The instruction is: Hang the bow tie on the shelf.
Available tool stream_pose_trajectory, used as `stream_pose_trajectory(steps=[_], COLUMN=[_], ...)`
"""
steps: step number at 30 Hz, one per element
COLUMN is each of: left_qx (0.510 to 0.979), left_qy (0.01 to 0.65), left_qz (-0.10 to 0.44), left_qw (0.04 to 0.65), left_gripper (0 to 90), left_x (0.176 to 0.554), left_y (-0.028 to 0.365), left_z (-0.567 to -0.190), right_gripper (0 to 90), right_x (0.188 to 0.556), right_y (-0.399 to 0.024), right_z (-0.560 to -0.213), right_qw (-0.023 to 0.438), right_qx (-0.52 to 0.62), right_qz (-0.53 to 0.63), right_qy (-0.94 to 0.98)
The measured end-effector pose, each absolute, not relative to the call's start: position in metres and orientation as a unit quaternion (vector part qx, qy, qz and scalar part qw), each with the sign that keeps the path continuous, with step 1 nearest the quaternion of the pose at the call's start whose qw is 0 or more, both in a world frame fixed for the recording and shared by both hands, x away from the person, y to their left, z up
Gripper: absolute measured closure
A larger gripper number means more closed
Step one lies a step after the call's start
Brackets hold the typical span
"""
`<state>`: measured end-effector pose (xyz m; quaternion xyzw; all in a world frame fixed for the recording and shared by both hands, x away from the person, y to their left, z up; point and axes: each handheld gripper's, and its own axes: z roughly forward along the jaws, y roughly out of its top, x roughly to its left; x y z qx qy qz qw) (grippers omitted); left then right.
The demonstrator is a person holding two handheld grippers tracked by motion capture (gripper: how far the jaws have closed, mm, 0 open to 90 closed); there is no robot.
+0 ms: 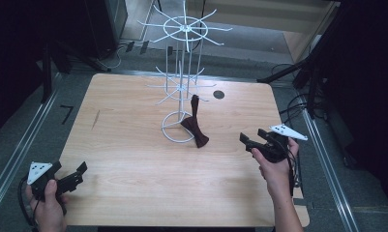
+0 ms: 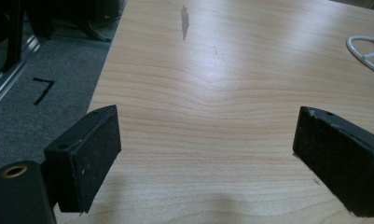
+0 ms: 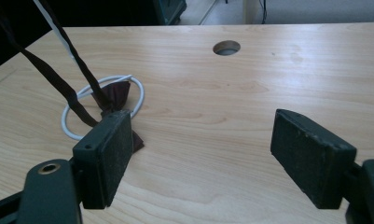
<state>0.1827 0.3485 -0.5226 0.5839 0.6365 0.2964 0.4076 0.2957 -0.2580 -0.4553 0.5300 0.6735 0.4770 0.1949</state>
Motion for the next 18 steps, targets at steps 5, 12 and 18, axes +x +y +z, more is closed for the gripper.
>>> stream_pose_trajectory(steps=[5,12,18], left_qx=[0.584,0.584,0.583], left_qy=[0.636,0.636,0.636], left_qz=[0.296,0.297,0.297], left_qw=[0.408,0.408,0.408], left_gripper=[8.3,8.3,8.3], left_x=[0.183,0.183,0.183], left_y=[0.348,0.349,0.348], left_z=[-0.523,-0.523,-0.523], right_gripper=[21.2,21.4,21.3], right_x=[0.291,0.283,0.276], right_y=[-0.269,-0.284,-0.298], right_z=[-0.461,-0.468,-0.475], right_qw=[0.197,0.201,0.203], right_qx=[0.540,0.552,0.563], right_qz=[0.471,0.466,0.464], right_qy=[0.668,0.661,0.653])
